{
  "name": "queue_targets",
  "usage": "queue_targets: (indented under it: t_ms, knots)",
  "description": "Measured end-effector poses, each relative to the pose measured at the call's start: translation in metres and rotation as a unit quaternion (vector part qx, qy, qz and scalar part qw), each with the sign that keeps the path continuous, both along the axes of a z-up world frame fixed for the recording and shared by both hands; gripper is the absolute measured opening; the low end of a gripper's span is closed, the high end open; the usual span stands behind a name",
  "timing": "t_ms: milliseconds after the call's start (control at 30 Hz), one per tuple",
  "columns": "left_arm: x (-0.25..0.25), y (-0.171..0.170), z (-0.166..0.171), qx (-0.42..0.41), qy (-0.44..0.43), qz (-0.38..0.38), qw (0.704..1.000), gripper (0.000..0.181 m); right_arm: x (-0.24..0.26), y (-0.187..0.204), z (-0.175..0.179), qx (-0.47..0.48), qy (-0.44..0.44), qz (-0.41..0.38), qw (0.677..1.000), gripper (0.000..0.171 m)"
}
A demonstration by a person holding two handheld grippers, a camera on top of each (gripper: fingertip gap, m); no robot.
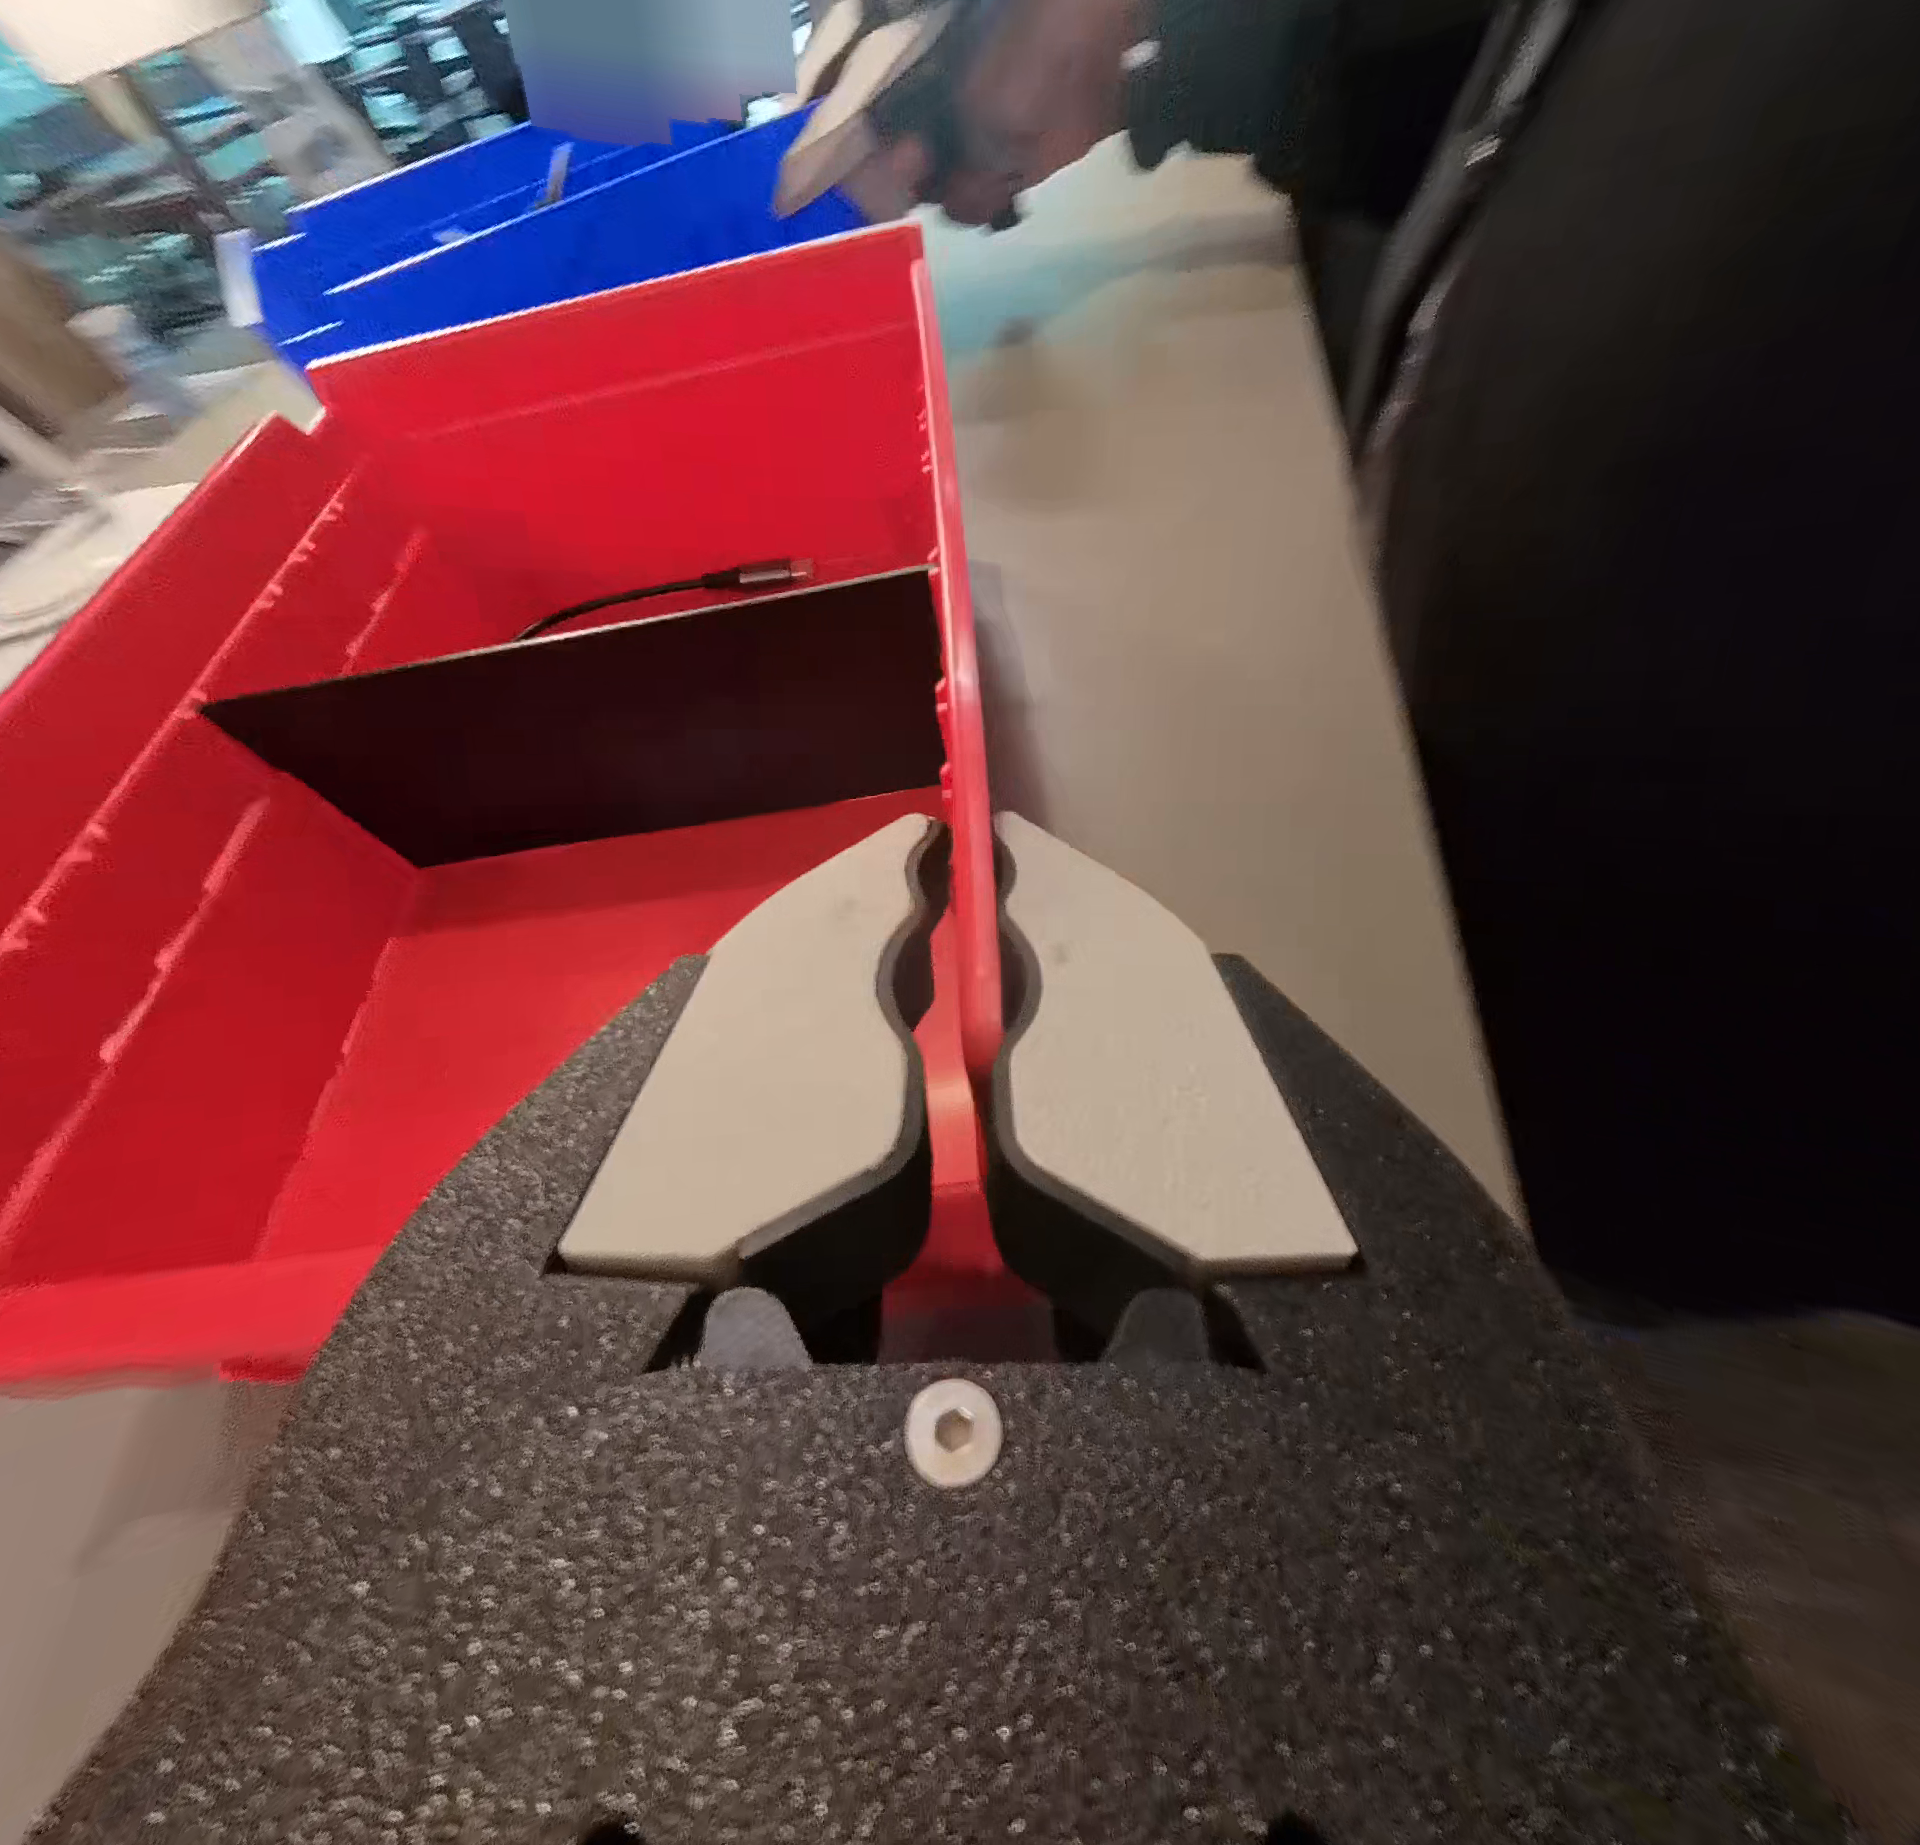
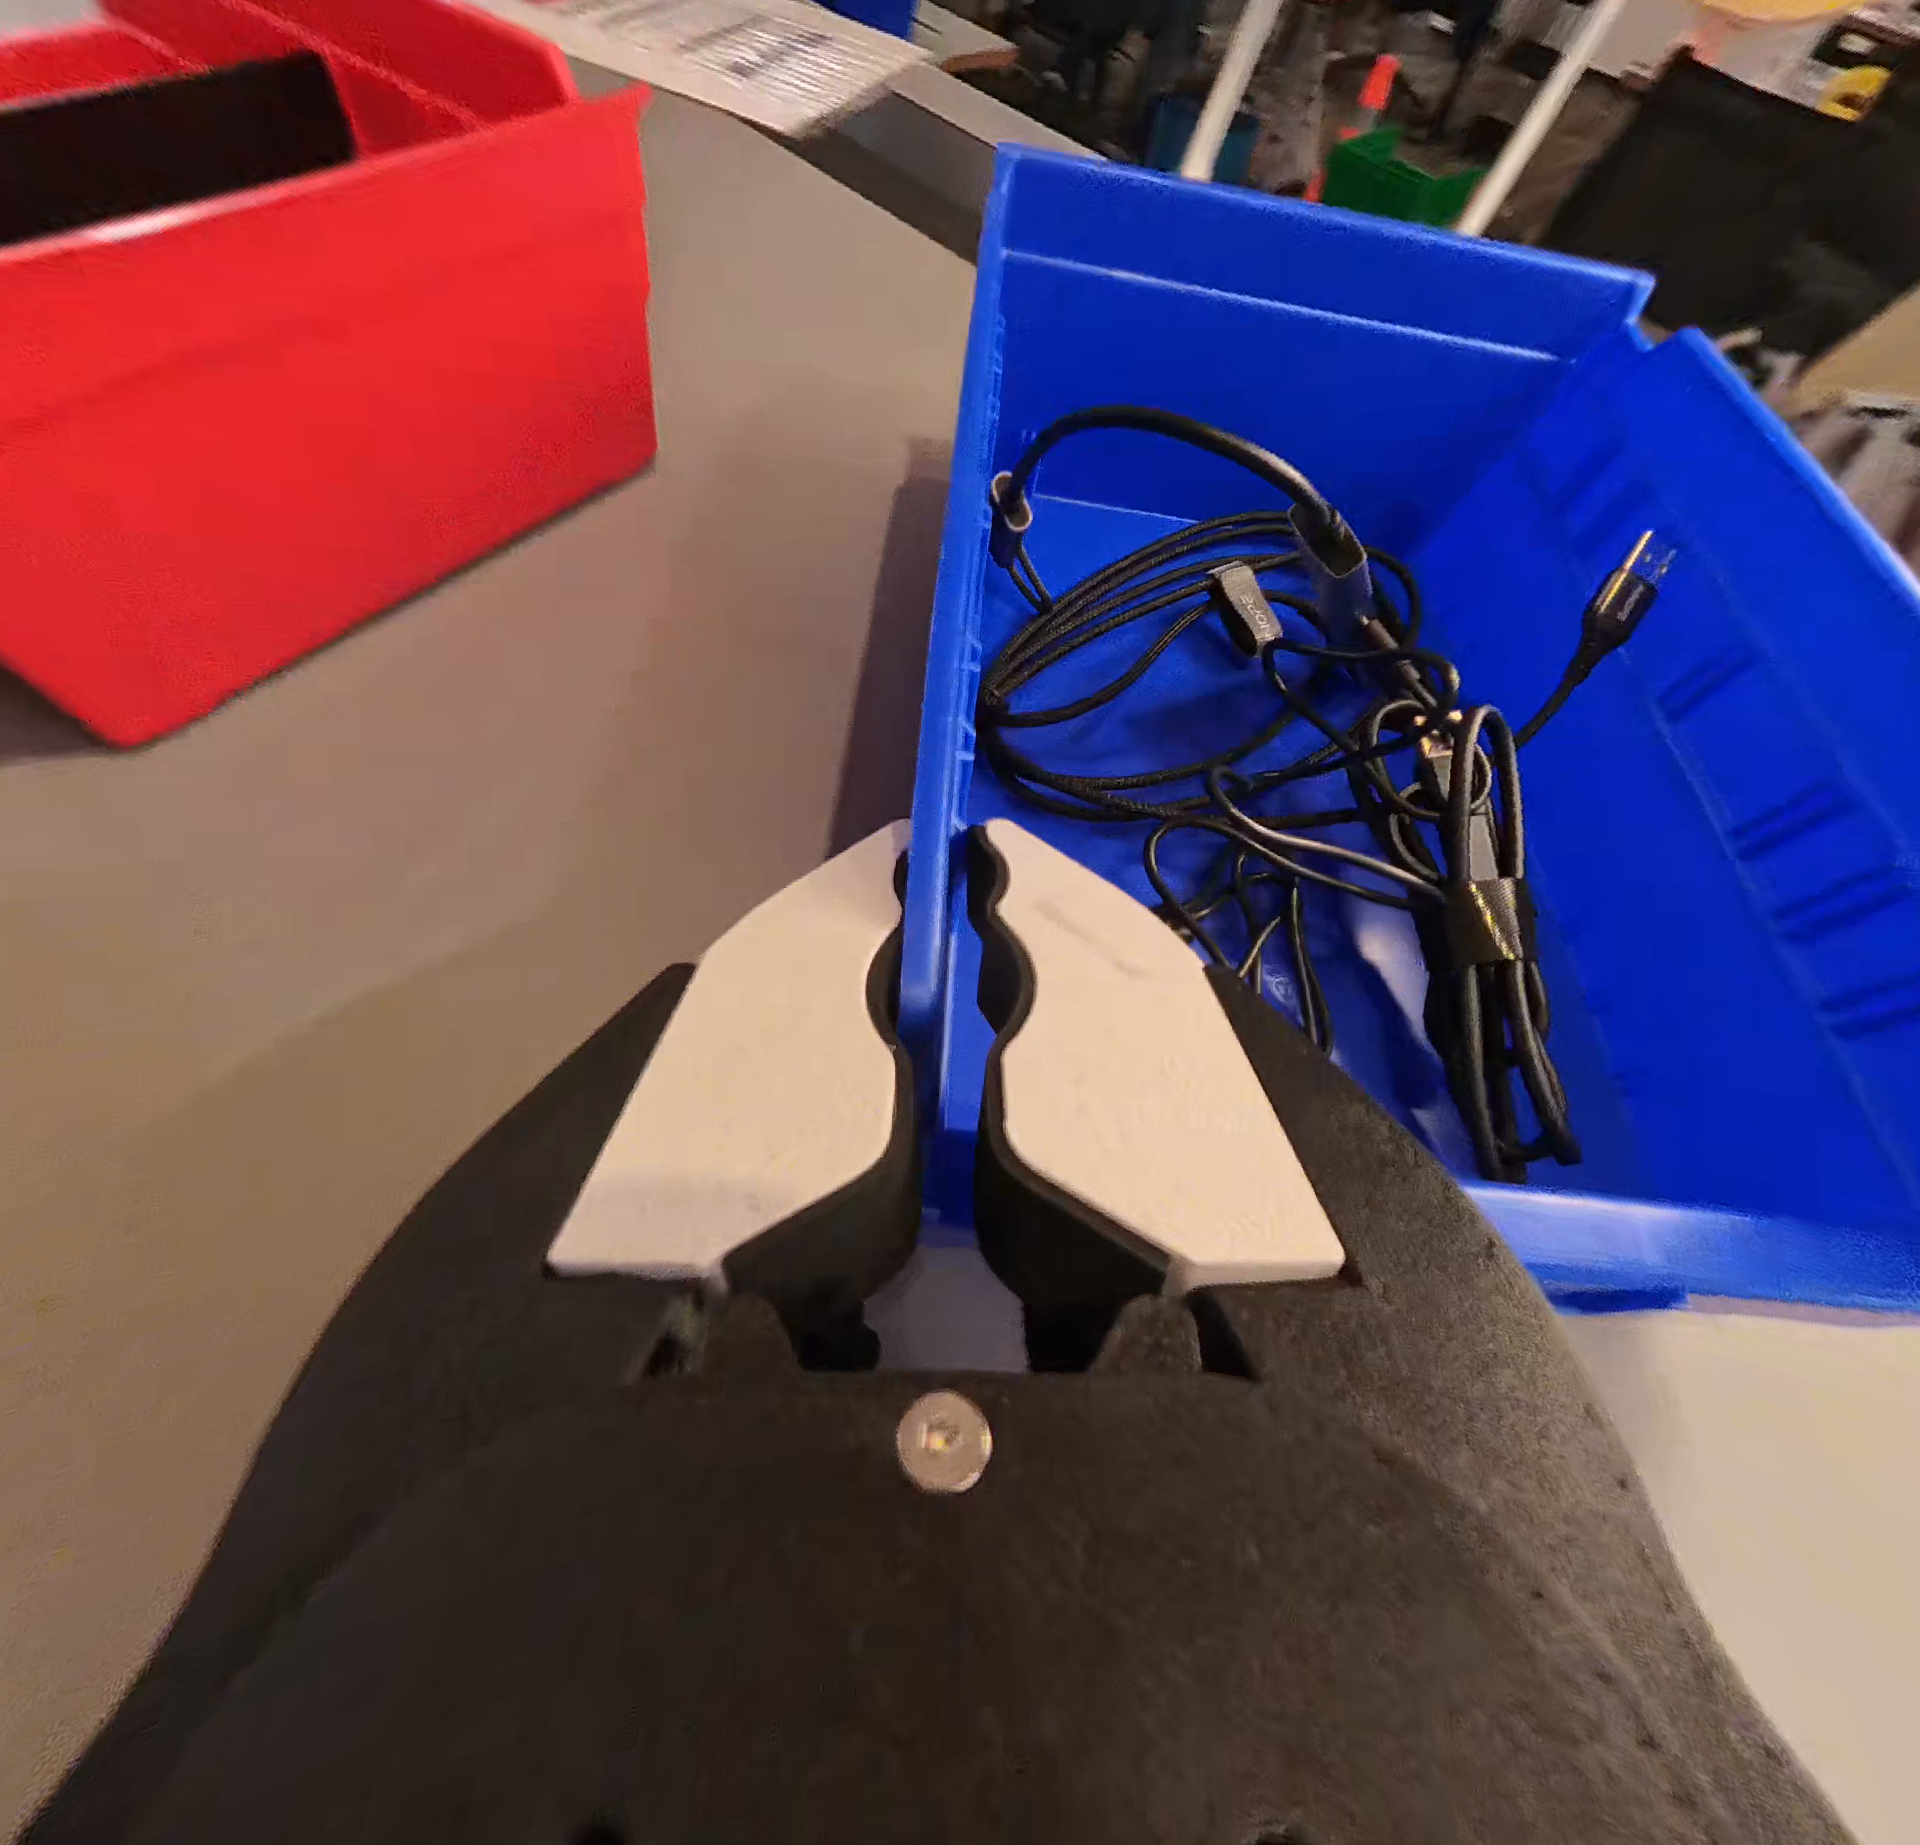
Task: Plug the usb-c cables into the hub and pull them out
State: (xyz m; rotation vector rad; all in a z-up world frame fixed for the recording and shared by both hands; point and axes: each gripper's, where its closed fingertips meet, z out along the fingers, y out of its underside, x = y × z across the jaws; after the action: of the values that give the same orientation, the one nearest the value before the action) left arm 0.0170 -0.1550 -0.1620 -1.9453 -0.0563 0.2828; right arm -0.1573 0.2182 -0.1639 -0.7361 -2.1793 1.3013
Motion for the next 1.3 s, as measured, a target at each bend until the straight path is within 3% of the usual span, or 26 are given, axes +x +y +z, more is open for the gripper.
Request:
queue_targets:
  t_ms: [33, 200, 567, 767, 833, 967, 1033, 1133, 1300]
  knots:
    - [0.01, -0.001, 0.002, 0.012, -0.019, -0.023, 0.999, 0.004, 0.002, -0.007, 0.001, -0.009, 0.001, 0.024, 1.0, 0.006]
    - [0.043, 0.0, 0.006, 0.027, -0.075, -0.108, 0.991, 0.003, 0.008, -0.046, 0.0, -0.009, -0.005, 0.13, 0.991, 0.006]
    - [0.069, 0.083, 0.009, 0.055, -0.074, -0.2, 0.975, 0.004, -0.009, -0.159, 0.001, -0.011, 0.004, 0.244, 0.97, 0.006]
    - [0.063, 0.083, 0.01, 0.052, -0.08, -0.144, 0.985, 0.015, -0.03, -0.141, 0.027, -0.006, 0.057, 0.187, 0.981, 0.028]
    - [0.066, 0.078, 0.021, 0.081, -0.106, -0.144, 0.981, 0.037, -0.04, -0.124, 0.033, 0.025, 0.077, 0.142, 0.987, 0.034]
    - [0.058, 0.063, 0.055, 0.146, -0.121, -0.131, 0.973, 0.051, -0.036, -0.096, 0.056, 0.024, 0.1, 0.088, 0.991, 0.031]
    - [0.037, 0.056, 0.065, 0.153, -0.101, -0.088, 0.979, 0.051, -0.029, -0.081, 0.066, 0.023, 0.098, 0.061, 0.993, 0.031]
    - [-0.027, 0.04, 0.071, 0.137, -0.106, 0.05, 0.984, 0.051, -0.016, -0.051, 0.071, 0.051, 0.052, -0.013, 0.997, 0.034]
    - [-0.15, 0.003, 0.078, 0.157, -0.173, 0.271, 0.934, 0.052, 0.056, -0.031, 0.059, 0.025, -0.142, -0.073, 0.987, 0.049]
